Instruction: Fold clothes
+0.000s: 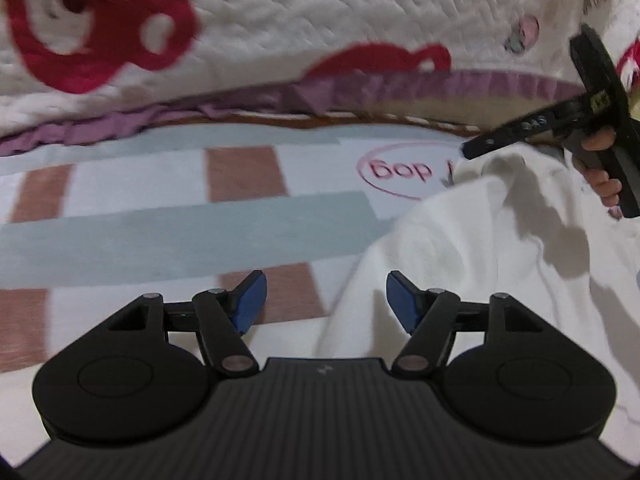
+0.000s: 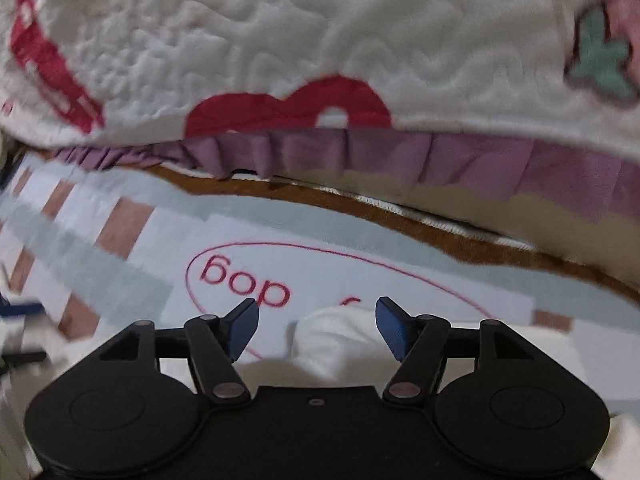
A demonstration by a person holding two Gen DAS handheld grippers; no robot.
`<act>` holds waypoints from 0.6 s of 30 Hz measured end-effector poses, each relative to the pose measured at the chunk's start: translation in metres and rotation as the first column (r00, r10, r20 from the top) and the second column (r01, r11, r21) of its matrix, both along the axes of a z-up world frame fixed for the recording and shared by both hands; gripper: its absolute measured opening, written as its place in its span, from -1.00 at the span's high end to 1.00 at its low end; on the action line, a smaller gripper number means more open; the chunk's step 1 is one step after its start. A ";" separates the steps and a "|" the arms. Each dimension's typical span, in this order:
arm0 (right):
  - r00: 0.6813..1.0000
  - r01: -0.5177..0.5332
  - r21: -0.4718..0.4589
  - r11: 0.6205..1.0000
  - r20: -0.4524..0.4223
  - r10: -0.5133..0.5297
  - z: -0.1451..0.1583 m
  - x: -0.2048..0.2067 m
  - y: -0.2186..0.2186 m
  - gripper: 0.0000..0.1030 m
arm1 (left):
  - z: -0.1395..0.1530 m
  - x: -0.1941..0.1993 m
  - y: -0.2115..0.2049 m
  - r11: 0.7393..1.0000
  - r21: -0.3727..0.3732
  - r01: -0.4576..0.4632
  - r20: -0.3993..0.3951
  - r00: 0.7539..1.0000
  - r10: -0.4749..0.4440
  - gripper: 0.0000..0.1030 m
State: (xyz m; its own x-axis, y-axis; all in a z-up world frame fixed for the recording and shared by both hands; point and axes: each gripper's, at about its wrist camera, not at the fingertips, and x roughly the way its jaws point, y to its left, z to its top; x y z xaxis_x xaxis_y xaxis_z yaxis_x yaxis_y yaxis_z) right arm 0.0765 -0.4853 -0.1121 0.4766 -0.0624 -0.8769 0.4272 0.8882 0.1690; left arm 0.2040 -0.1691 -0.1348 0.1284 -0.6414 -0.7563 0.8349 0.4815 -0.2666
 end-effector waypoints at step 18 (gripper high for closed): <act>0.991 0.022 0.028 0.999 0.130 -0.026 -0.017 -0.075 0.030 -0.33 | -0.021 -0.032 -0.010 0.995 0.004 0.096 0.071 0.993 -0.096 0.77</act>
